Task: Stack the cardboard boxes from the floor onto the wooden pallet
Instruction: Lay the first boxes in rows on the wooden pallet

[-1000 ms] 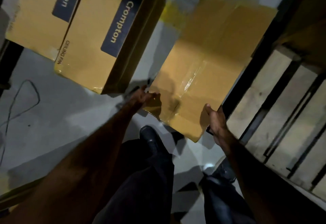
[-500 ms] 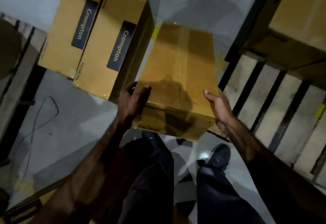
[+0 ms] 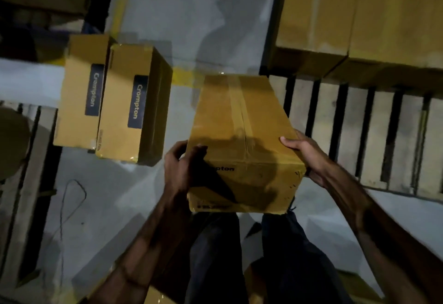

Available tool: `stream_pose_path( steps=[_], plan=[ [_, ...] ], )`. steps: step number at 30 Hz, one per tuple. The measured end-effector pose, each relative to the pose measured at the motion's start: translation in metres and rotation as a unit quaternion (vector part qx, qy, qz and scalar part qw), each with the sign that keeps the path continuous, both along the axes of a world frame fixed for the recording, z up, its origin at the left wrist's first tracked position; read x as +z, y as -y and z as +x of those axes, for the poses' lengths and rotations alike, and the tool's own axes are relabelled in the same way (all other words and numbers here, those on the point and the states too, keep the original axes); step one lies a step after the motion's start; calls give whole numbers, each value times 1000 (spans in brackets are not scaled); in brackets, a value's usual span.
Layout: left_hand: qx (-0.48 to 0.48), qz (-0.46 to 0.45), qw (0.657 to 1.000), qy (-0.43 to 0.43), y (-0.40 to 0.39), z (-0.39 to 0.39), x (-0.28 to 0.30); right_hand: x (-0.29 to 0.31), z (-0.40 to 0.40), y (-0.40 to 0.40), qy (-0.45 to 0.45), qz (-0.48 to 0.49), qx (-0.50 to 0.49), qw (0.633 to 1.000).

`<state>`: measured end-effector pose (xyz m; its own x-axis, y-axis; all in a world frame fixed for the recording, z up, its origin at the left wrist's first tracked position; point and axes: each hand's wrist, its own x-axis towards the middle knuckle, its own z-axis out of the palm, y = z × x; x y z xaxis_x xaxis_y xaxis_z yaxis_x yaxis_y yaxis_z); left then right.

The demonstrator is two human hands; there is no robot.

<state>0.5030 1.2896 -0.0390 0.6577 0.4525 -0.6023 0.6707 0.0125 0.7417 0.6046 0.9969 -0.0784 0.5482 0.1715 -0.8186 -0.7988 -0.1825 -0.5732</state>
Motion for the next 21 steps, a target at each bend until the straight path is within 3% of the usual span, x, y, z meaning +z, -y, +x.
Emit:
stream_pose_path(
  steps=[12, 21],
  plan=[
    [-31, -57, 998, 24, 46, -19, 43, 40, -33, 43, 37, -29, -53, 997],
    [-33, -40, 998, 31, 93, -29, 42, 51, -56, 97, 59, -32, -58, 996]
  ],
)
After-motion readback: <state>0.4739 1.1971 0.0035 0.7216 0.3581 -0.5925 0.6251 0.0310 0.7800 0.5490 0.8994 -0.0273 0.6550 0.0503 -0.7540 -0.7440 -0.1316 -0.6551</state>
